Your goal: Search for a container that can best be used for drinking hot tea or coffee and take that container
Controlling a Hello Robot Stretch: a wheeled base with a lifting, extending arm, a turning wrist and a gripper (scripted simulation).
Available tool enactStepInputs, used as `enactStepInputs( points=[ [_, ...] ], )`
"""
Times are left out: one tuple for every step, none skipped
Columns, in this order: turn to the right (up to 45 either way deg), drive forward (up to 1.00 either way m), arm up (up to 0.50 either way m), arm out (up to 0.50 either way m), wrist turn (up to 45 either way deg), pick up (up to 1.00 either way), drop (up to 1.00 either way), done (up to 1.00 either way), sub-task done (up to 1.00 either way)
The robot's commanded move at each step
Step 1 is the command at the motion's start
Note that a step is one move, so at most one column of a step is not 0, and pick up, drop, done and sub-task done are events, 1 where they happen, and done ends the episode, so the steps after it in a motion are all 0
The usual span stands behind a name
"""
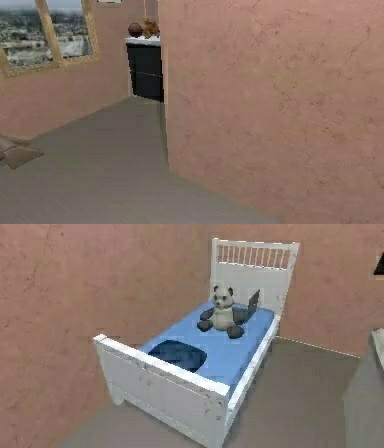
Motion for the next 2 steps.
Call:
enactStepInputs(
  points=[
    [-33.0, 0.00, 0.00, 0.00, 0.0, 0.00, 0.00, 0.00, 0.00],
    [0.0, 1.00, 0.00, 0.00, 0.0, 0.00, 0.00, 0.00, 0.00]
  ],
)
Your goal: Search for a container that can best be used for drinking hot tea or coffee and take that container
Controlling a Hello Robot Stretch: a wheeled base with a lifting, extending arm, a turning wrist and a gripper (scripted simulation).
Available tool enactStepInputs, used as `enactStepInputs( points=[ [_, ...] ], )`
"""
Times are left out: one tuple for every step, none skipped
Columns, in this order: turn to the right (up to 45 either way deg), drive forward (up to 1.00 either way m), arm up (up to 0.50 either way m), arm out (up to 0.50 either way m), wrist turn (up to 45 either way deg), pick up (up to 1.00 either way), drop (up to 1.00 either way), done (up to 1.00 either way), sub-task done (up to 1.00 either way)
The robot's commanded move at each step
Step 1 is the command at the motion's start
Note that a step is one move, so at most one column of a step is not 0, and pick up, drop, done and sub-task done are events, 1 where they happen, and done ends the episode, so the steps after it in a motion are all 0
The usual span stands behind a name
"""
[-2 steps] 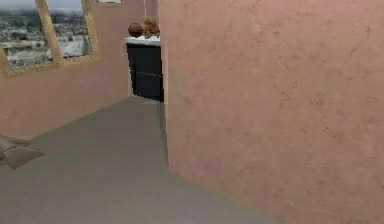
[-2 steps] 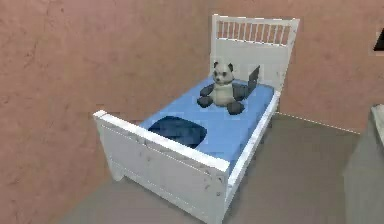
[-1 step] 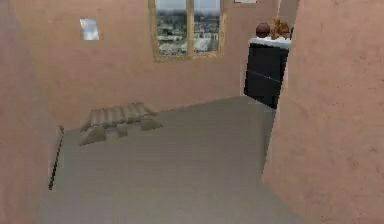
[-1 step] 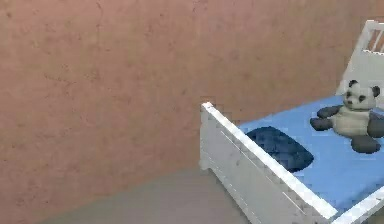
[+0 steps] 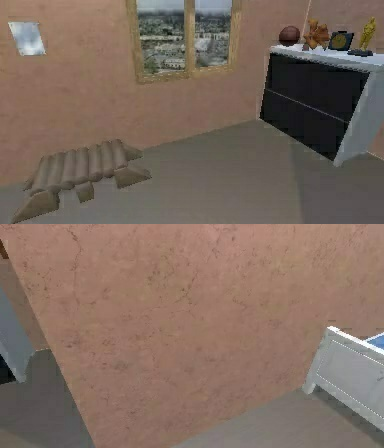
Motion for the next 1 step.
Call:
enactStepInputs(
  points=[
    [-3.0, 0.00, 0.00, 0.00, 0.0, 0.00, 0.00, 0.00, 0.00]
  ],
)
